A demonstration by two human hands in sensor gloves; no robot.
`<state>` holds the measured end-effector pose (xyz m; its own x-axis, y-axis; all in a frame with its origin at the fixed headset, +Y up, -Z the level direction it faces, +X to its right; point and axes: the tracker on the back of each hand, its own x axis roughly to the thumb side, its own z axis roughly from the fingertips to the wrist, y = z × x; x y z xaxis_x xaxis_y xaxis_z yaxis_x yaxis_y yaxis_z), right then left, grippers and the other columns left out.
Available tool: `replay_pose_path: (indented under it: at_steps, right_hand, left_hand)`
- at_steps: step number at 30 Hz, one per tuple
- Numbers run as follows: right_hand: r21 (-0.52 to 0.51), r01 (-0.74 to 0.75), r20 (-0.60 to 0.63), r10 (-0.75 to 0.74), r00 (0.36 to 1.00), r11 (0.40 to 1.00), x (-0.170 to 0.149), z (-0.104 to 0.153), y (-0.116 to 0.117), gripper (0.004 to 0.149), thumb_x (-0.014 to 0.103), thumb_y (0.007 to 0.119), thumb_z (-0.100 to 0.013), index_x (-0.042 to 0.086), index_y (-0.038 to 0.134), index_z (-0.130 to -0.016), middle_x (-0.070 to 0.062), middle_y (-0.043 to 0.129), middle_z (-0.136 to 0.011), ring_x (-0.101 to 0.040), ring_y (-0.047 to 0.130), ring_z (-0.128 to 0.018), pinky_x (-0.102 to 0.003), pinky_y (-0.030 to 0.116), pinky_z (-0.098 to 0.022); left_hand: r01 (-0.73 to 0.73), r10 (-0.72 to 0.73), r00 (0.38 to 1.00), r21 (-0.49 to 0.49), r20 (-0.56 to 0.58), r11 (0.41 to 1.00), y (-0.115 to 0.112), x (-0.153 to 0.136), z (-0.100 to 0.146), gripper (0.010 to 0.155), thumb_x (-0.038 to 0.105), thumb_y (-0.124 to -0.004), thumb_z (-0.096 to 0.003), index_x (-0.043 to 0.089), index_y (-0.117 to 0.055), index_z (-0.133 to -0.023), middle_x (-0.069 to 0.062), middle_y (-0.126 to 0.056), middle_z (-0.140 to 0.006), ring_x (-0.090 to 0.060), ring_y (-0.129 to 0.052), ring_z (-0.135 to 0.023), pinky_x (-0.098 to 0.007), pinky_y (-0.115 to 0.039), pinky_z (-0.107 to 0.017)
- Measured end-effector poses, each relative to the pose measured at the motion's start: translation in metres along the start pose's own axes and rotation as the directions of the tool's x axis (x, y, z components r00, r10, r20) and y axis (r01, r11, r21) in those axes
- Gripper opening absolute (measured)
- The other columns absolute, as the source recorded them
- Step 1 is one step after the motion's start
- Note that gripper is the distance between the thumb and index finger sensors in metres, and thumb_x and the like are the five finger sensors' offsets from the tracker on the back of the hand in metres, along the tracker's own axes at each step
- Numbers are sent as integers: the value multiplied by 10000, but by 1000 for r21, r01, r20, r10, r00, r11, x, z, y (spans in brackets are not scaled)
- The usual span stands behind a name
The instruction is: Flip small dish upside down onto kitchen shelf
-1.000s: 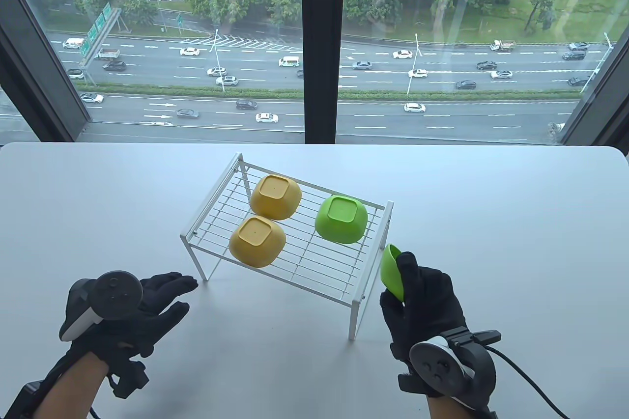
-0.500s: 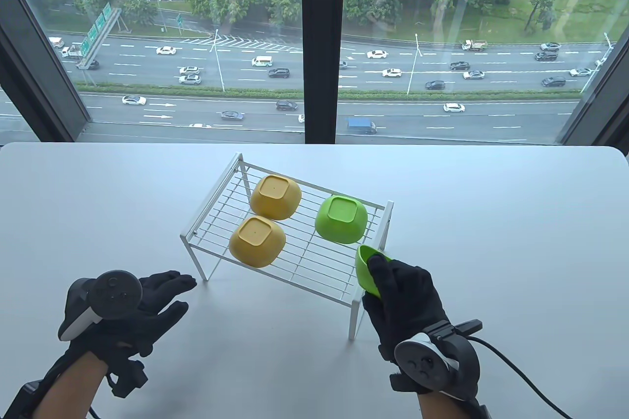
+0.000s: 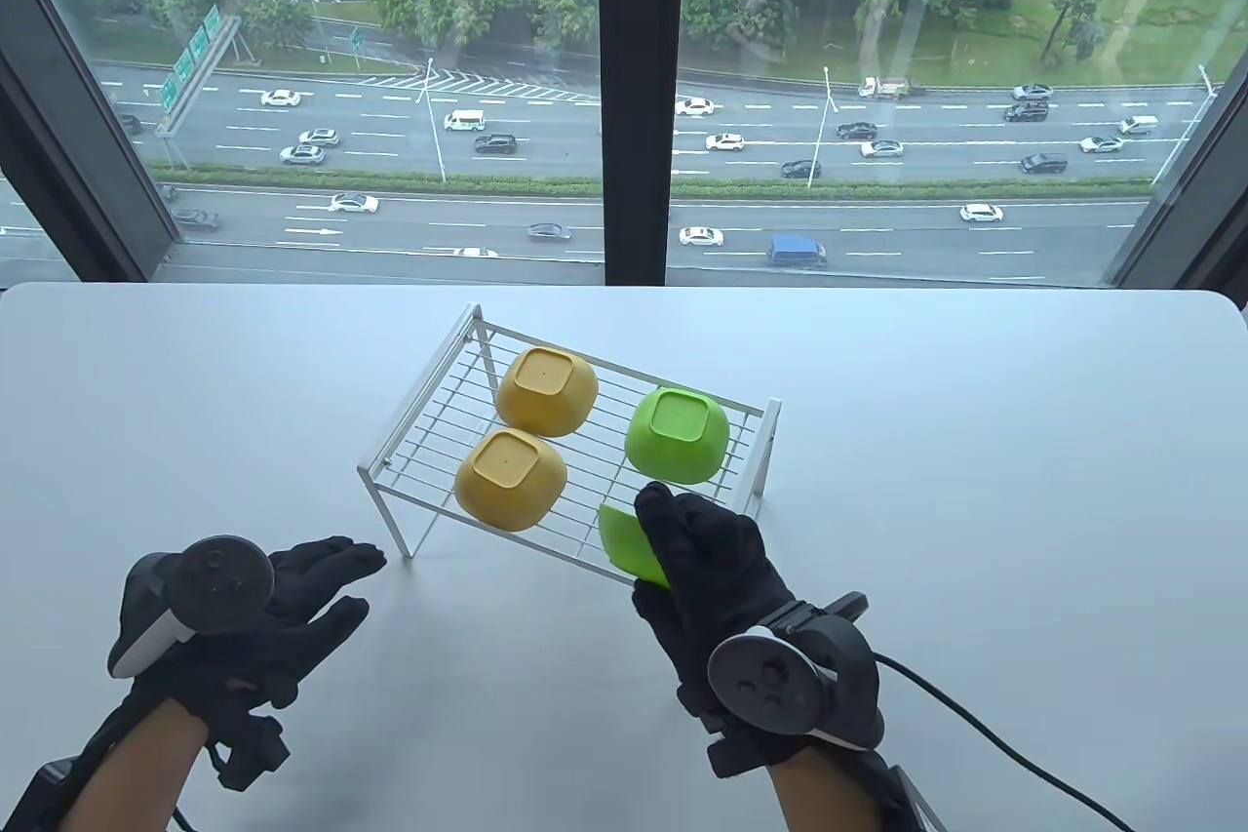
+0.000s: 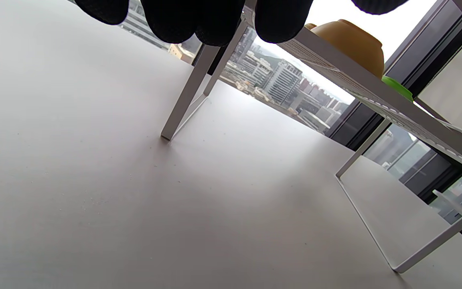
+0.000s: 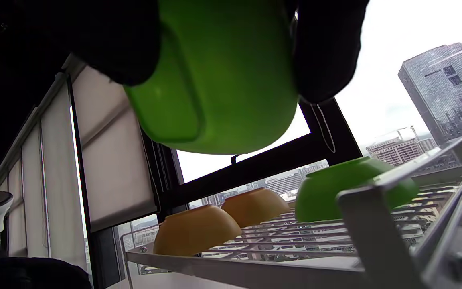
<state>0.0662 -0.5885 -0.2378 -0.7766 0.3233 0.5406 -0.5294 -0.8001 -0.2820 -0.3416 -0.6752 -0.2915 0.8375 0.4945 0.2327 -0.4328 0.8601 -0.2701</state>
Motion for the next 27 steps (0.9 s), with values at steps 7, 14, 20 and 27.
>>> replay_pose_path:
  at_steps: [7, 14, 20, 27]
  right_hand:
    - [113, 3, -50, 3, 999, 994, 2, -16, 17, 772, 365, 811, -484, 236, 375, -1108, -124, 498, -1096, -364, 744, -875, -555, 828, -603]
    - [124, 18, -105, -5, 994, 992, -2, -28, 25, 727, 345, 776, -474, 233, 431, -1104, -135, 495, -1128, -414, 730, -912, -556, 844, -588]
    - [120, 34, -170, -13, 985, 992, -10, -35, 30, 664, 358, 750, -474, 254, 525, -1090, -135, 576, -1127, -441, 778, -884, -534, 885, -533]
    - [132, 68, -232, -36, 972, 989, -21, -40, 40, 626, 363, 727, -478, 263, 580, -1078, -154, 625, -1132, -473, 810, -867, -525, 900, -509]
  left_hand:
    - [-8, 8, 1000, -14, -1, 1000, 0, 0, 0, 692, 592, -597, -436, 322, -597, -1073, -69, -570, -1175, -392, -598, -1035, -652, -584, -747]
    - [-12, 12, 1000, -20, -2, 1000, 1, 1, 1, 693, 592, -596, -437, 319, -596, -1074, -73, -564, -1176, -395, -594, -1035, -642, -597, -744]
    - [-13, 13, 1000, -28, -5, 1000, 1, 1, 1, 694, 592, -596, -437, 317, -600, -1074, -75, -561, -1178, -399, -592, -1036, -635, -607, -742]
    - [-29, 28, 999, -38, -27, 999, 1, -4, 1, 694, 590, -596, -438, 312, -604, -1073, -80, -559, -1178, -403, -591, -1034, -624, -620, -736]
